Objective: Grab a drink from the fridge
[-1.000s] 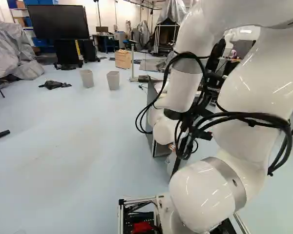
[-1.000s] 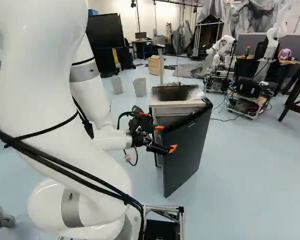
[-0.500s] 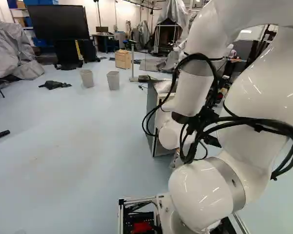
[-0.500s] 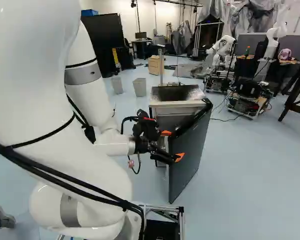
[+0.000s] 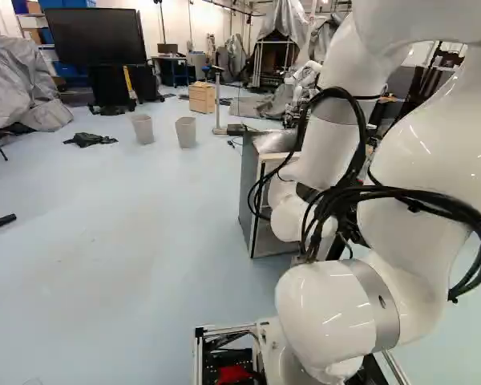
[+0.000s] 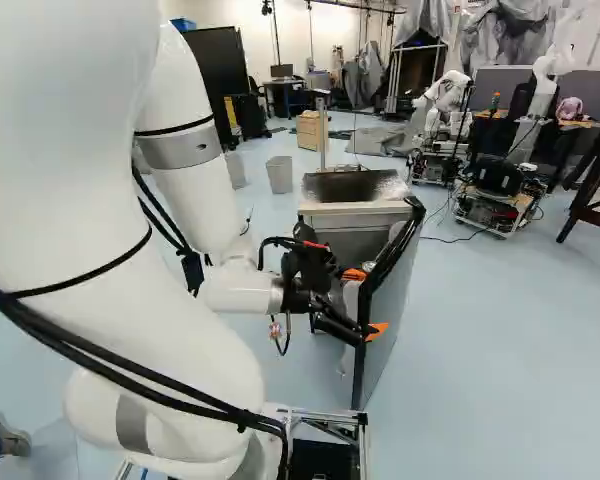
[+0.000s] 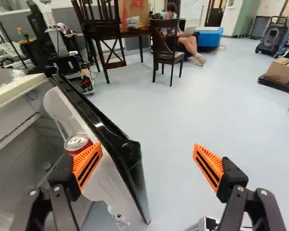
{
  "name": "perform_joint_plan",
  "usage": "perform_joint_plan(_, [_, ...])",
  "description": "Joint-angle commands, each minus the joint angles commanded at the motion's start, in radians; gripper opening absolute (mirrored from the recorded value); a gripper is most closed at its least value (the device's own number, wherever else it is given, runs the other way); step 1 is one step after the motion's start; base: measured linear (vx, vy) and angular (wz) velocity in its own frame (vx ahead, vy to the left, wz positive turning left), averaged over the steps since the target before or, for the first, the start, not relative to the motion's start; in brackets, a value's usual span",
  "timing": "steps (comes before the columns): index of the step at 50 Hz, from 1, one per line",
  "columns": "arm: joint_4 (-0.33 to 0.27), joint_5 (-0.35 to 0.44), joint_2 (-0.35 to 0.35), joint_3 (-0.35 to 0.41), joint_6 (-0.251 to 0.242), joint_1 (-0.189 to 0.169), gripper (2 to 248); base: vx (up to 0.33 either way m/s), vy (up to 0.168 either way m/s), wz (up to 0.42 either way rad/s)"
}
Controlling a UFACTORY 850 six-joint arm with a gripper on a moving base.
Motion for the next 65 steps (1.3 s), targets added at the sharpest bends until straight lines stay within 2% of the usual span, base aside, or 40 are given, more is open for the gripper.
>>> perform_joint_plan(39, [0.0,0.0,-0.102,-0.126,0.0,-0.273,247,0.0,0.0,0.0])
perform_joint_plan(65, [0.0,0.0,-0.196,-0.252,0.0,-0.423,247,0.0,0.0,0.0])
